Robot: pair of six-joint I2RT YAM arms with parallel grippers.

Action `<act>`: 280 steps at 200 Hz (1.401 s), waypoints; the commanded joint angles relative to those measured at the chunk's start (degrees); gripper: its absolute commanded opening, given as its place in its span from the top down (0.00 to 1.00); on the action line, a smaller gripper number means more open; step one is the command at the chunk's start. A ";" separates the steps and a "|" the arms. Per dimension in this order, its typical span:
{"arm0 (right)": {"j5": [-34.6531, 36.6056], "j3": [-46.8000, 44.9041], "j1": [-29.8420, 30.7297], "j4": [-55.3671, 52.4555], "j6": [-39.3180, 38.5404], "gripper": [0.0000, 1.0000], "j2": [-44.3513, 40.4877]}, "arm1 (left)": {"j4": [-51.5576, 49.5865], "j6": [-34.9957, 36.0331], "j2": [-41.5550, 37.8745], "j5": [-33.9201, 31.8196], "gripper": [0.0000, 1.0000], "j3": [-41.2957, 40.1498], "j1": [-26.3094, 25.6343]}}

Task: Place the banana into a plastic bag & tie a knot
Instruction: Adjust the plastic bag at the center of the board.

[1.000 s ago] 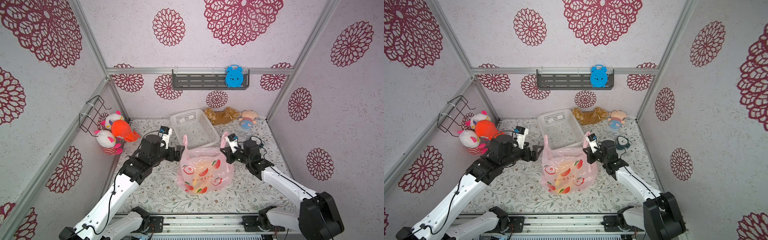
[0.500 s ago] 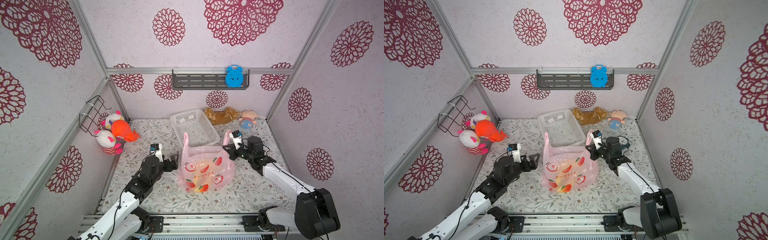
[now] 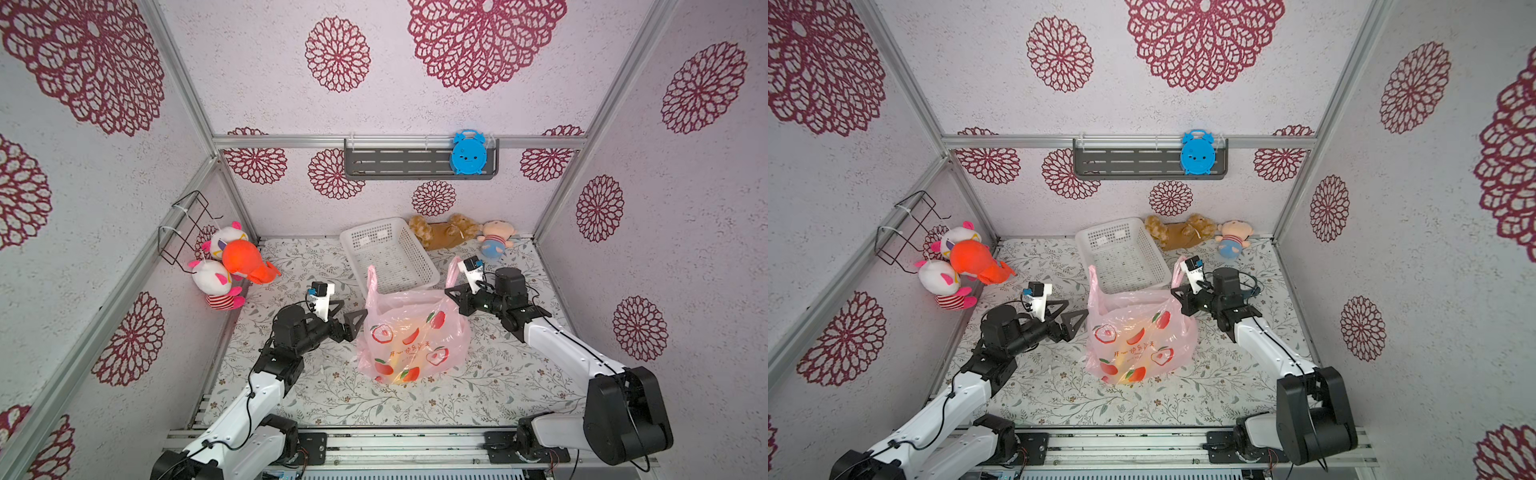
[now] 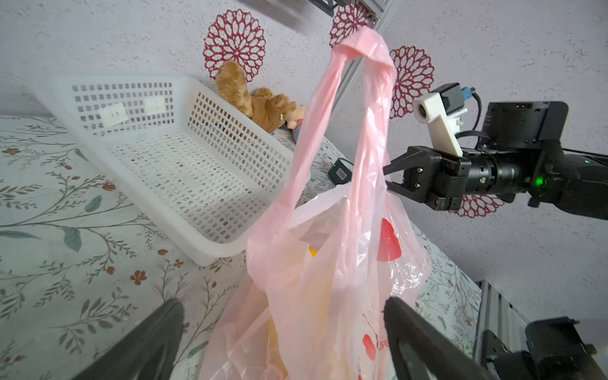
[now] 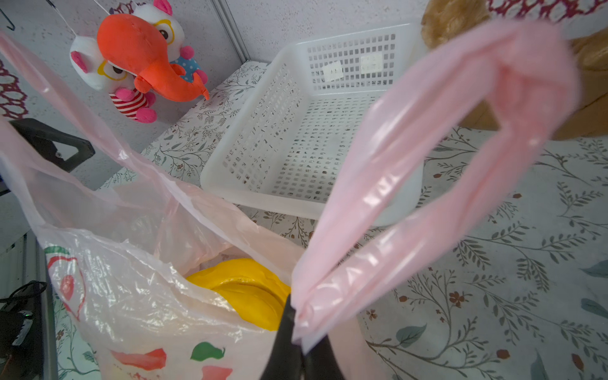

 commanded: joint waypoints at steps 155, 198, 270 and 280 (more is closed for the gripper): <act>-4.16 3.19 -0.43 -1.90 1.07 1.00 0.20 | 9.75 8.32 23.40 22.66 0.25 11.08 4.94; -4.58 3.15 -0.39 -1.74 1.25 1.00 0.31 | 9.41 7.71 25.09 22.75 0.51 12.31 4.65; -3.84 3.40 -0.06 -2.12 1.30 1.00 -0.29 | -0.79 9.29 21.96 11.13 1.00 17.08 -0.25; -1.49 4.09 0.43 -3.32 0.63 1.00 -0.92 | -6.88 10.66 20.23 5.94 1.00 19.29 -1.70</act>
